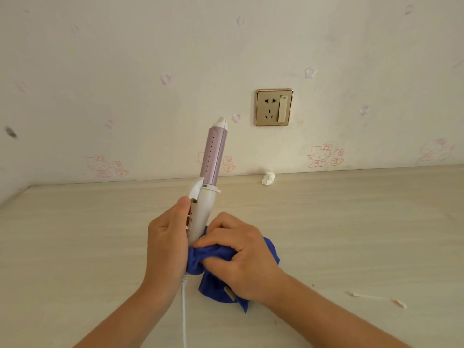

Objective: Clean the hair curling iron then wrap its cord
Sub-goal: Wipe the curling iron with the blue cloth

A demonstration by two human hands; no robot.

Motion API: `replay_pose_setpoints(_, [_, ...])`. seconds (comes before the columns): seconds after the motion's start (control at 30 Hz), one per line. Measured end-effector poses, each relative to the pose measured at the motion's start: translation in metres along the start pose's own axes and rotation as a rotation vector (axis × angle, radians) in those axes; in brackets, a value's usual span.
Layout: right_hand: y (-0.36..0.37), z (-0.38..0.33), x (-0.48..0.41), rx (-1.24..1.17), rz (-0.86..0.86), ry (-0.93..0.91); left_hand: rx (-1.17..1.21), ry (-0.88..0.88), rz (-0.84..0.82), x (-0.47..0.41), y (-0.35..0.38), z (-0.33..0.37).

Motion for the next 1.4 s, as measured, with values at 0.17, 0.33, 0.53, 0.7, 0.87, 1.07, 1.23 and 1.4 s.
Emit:
replay_pose_setpoints(0.17, [-0.022, -0.009, -0.012, 0.001, 0.254, -0.075, 0.046, -0.033, -0.044, 0.011, 0.008, -0.001])
replay_pose_setpoints(0.33, [-0.023, -0.008, -0.01, -0.032, 0.219, -0.08, 0.085, -0.054, -0.042, 0.012, 0.008, -0.002])
replay_pose_setpoints(0.53, [0.0, -0.007, 0.0, -0.029, 0.008, -0.021, 0.096, 0.041, 0.025, 0.002, -0.002, 0.002])
replay_pose_setpoints(0.7, [-0.027, -0.01, -0.012, -0.035, 0.324, -0.043, -0.002, 0.109, -0.102, 0.012, 0.012, -0.001])
replay_pose_setpoints(0.87, [-0.025, -0.007, -0.011, -0.107, 0.245, -0.026, 0.043, 0.075, -0.164, 0.013, 0.011, 0.003])
replay_pose_setpoints(1.07, [-0.02, -0.003, -0.01, 0.007, 0.077, -0.013, 0.045, -0.071, -0.246, 0.016, 0.009, -0.004])
replay_pose_setpoints(1.23, [-0.057, -0.005, -0.023, -0.034, 0.417, 0.004, 0.093, -0.22, -0.421, 0.026, 0.019, -0.009])
replay_pose_setpoints(1.4, [-0.058, 0.0, -0.021, -0.088, 0.383, 0.025, 0.098, -0.244, -0.501, 0.02, 0.021, -0.011])
Point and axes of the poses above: each hand's wrist, its own x-axis away from the middle knuckle, its own y-axis out of the palm, z = x × y, the point moved 1 cm from there along -x, towards the middle knuckle, and after that the axes turned 9 degrees about -x, right-handed, at the moved point
